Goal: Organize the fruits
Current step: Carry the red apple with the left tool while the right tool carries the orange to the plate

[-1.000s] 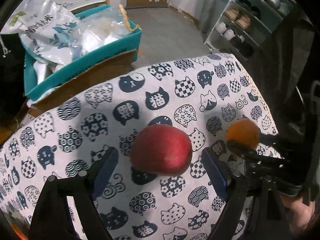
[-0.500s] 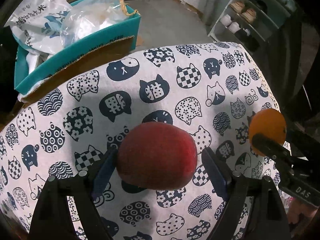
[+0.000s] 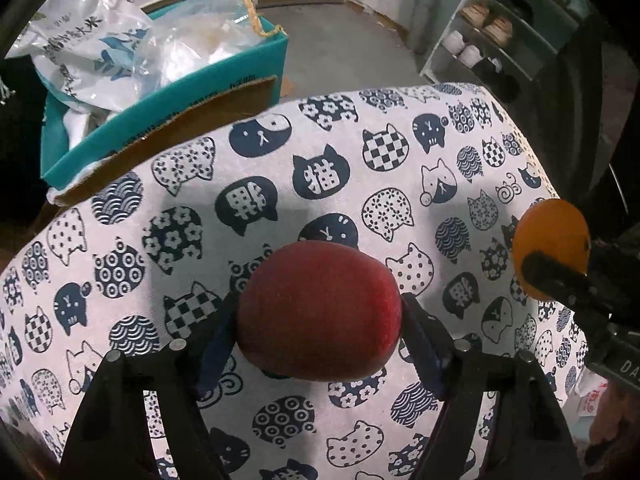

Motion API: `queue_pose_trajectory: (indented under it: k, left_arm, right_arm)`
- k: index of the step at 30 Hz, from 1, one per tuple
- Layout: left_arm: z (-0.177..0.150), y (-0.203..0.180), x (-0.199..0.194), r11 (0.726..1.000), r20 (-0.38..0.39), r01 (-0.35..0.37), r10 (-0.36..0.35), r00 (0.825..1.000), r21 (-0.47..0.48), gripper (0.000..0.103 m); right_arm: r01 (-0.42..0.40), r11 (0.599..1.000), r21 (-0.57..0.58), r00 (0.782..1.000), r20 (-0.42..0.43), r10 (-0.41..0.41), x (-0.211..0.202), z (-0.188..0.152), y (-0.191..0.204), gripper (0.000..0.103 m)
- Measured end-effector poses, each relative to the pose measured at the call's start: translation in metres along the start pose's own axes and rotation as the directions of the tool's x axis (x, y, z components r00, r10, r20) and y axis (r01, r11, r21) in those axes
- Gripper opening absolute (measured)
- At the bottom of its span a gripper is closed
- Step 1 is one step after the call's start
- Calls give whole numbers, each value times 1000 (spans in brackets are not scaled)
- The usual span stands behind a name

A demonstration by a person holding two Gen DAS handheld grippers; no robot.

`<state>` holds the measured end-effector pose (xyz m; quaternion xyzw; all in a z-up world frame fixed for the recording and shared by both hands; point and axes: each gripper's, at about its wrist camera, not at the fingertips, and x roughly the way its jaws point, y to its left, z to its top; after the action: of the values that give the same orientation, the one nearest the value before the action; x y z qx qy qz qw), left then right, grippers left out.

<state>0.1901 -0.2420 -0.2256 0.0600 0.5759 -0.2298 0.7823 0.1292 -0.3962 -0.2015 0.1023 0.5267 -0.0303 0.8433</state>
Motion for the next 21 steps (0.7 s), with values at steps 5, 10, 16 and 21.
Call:
queue_pose_trajectory:
  k: [5,10,16,21]
  left_arm:
    - [-2,-2,-19,1000,34,-4,4,999,8,79]
    - [-6,-8,-47,1000,76,-18,16,997,25,79]
    - [-10,-13,-85,999,125,-26,21,992,38,79]
    - [-17,-13,-114,999,161,-25,20,987,30,79]
  right_arm:
    - [-5,1000,-19,1000,20,5,-11,1,7,66]
    - [-14,999,-42,999,48,16,-27,2,15,66]
    - [-23,996,-83,996,90,30,-50,2,31,66]
    - [-34,992,-120,991,123,48,-72,4,46,66]
